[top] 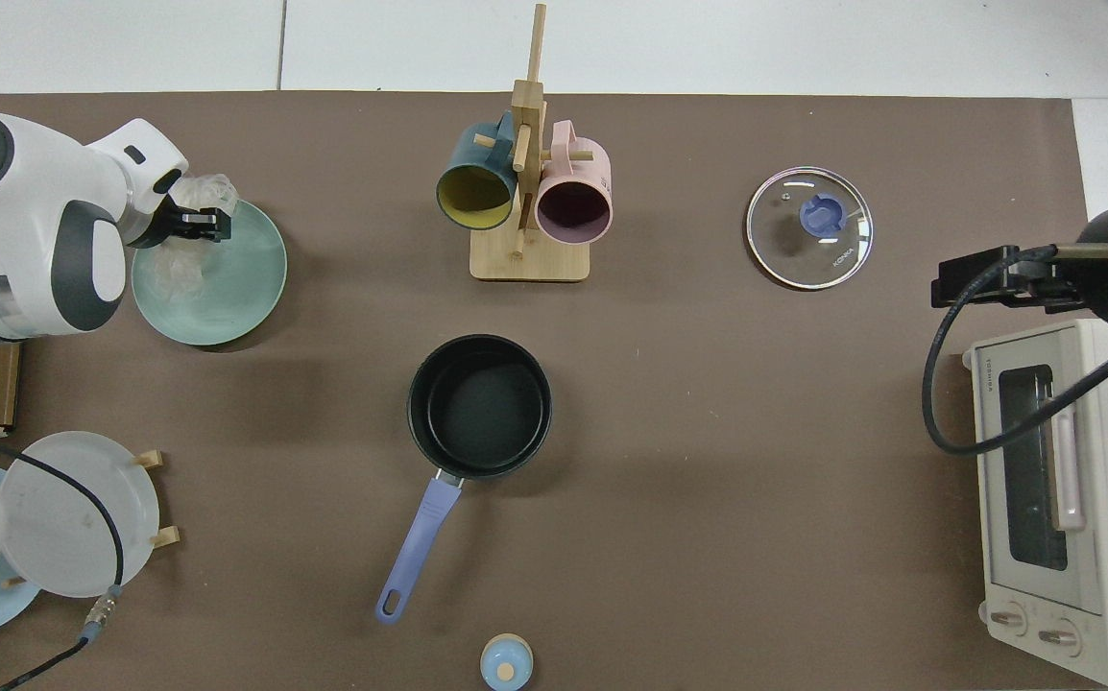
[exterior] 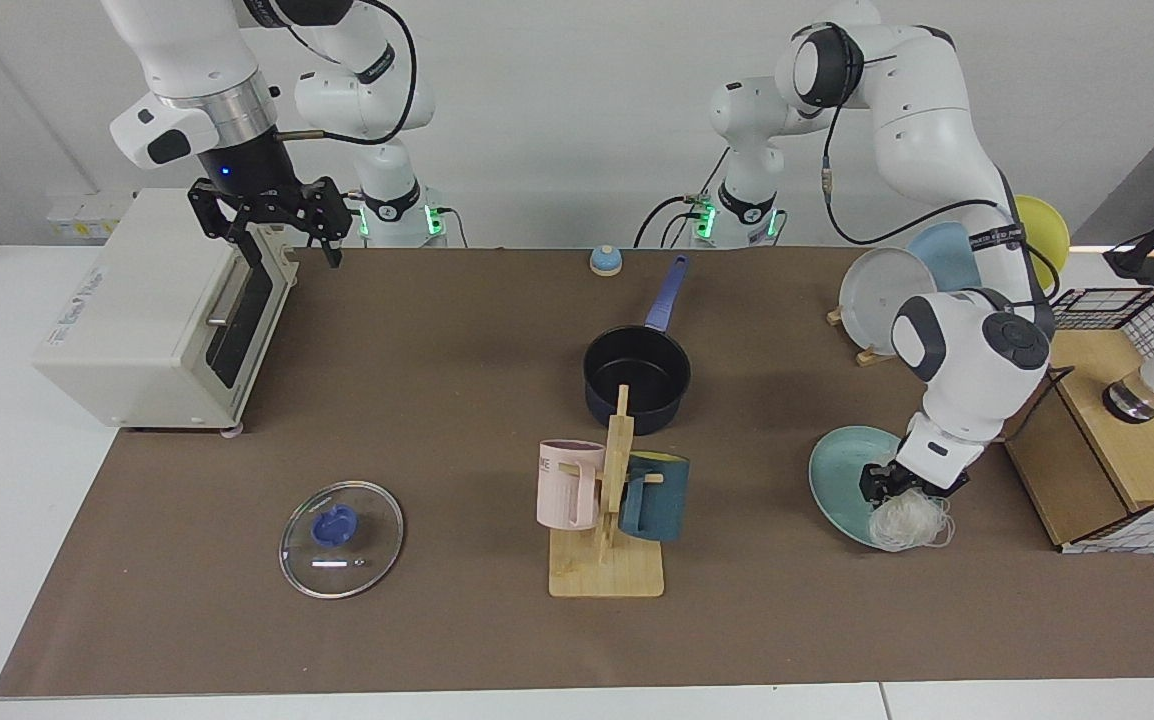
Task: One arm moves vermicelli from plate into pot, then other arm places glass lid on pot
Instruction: 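Grasp the white vermicelli bundle with the left gripper, then carry the vermicelli with the left gripper over the black saucepan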
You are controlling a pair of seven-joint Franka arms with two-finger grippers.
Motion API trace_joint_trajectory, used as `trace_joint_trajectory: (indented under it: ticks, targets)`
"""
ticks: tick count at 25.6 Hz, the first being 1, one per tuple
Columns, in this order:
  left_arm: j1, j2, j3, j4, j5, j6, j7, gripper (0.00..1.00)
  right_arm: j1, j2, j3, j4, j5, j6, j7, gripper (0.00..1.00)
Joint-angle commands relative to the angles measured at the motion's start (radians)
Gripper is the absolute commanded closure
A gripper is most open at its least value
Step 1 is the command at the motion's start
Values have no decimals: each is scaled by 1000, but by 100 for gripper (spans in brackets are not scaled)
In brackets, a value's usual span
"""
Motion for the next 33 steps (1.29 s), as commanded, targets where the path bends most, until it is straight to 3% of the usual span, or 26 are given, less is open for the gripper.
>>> trace_joint_trajectory:
  ticks: [1,7,12,18,21,26,29,33]
  targets:
    - [-6,-108,0,-33,18,-96,5,100,7,4,3,7,8,7,-5,0]
    - [-68,-243,0,-45,16,-298,-55,100,0,-1,3,2,8,-3,-16,0]
    - [-164,-326,0,-73,18,-404,-206,100,0,-4,3,2,8,-18,-16,0]
    - [-324,-374,-2,-145,15,-386,-466,100,-2,-13,3,-10,8,-52,-14,0]
    - [-371,-378,-13,-154,-3,-386,-568,100,-7,-13,2,-10,6,-55,-19,0]
    - [-381,-400,-72,-235,-39,-331,-630,100,0,-13,0,-10,-23,-55,-8,0]
    - [-382,-409,-111,-315,-37,-246,-677,100,1,-13,2,-10,-61,-56,-6,0]
    - [-390,-410,-157,-403,-22,-137,-737,100,-5,-13,3,-10,-58,-58,-17,0]
